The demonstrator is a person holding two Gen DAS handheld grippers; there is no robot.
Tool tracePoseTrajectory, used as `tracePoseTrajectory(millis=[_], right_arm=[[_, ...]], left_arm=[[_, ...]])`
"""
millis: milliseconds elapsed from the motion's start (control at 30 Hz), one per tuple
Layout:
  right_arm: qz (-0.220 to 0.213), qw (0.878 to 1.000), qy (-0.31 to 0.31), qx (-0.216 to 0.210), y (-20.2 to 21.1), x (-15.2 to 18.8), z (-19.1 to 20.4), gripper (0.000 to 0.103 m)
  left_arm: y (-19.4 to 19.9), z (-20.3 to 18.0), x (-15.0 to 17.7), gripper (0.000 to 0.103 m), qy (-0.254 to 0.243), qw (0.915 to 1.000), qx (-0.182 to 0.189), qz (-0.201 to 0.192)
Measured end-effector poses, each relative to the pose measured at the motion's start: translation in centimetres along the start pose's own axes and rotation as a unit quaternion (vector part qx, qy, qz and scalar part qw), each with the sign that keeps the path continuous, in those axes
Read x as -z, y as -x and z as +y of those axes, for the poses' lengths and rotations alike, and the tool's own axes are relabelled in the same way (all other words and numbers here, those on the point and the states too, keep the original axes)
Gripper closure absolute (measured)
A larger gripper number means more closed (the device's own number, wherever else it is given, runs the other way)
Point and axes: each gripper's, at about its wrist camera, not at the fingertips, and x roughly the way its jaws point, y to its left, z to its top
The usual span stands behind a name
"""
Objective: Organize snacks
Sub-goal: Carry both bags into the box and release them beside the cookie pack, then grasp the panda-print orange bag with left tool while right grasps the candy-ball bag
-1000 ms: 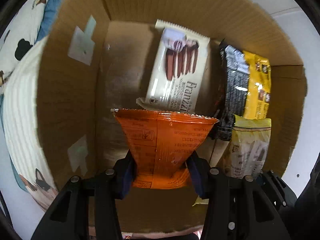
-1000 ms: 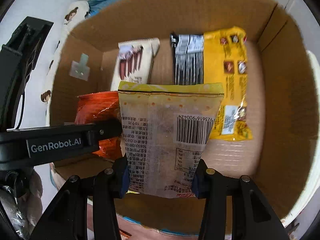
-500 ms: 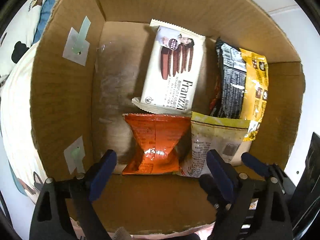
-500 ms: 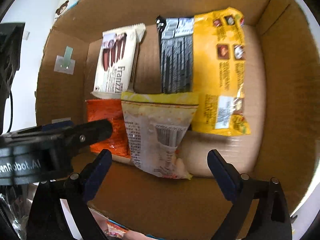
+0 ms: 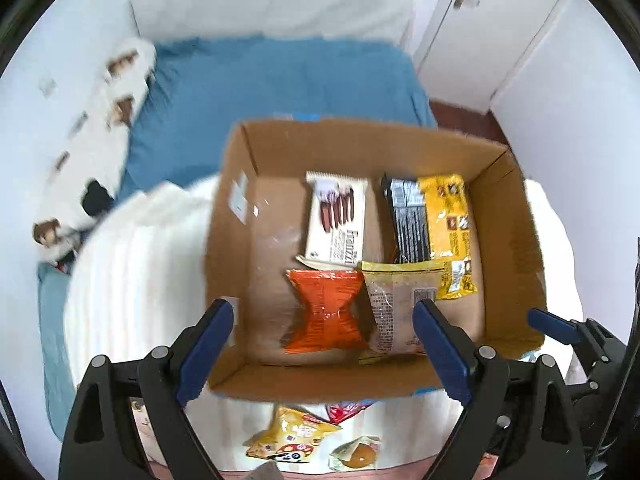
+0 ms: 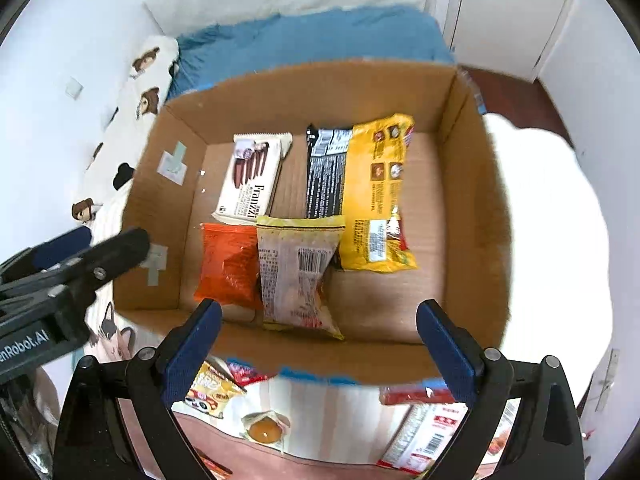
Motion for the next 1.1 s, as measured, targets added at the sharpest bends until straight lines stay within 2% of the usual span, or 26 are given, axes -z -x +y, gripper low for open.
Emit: tracePoseTrajectory(millis=[167,233,433,567,733,967,1033,1100], right_arm=[[-0.038,0.999,-0.011,-0.008,3.3,3.0,0.1,0.003],[-0.046,0.999,-0.018,-0.018,4.1,4.5,0.2,0.003],[-0.056,0.997,-0.042,-0.033,5.2,9.7,-0.9,0.003],[-0.043,0.996,-0.078,-0.028,4.6,13.9,-3.6,0.003],[0.004,0.99,-0.138,-0.006,1.4,19.3,-8.9,0.003],[0.063,0.96,-0.273,-0.004,-4.2,25.7,-16.5,0.003],[0.079,0.956,-0.282,-0.008,-5.9,26.9,-17.3,0.004],[0.083,0.957,-0.277,0.006,-7.1,27.7,-17.5,0.005]], left_arm=[[4.2,-0.3,2.4,0.011,-0.004,0.9979,-0.015,-0.063],[5.5,-0.3,3.8,0.011,-0.005,0.9969,-0.015,-0.077],[6.2,-1.0,8.8,0.011,-0.004,0.9962,-0.024,-0.083],[4.7,-1.2,12.9,0.011,-0.004,0.9973,-0.042,-0.06],[0.4,-0.6,17.6,0.011,0.019,0.9988,-0.044,0.0],[-5.1,0.3,22.5,0.011,0.054,0.9942,-0.038,0.086],[-6.1,0.3,23.4,0.011,0.059,0.9926,-0.036,0.099],[-6.7,0.2,24.1,0.011,0.06,0.9915,-0.036,0.11]])
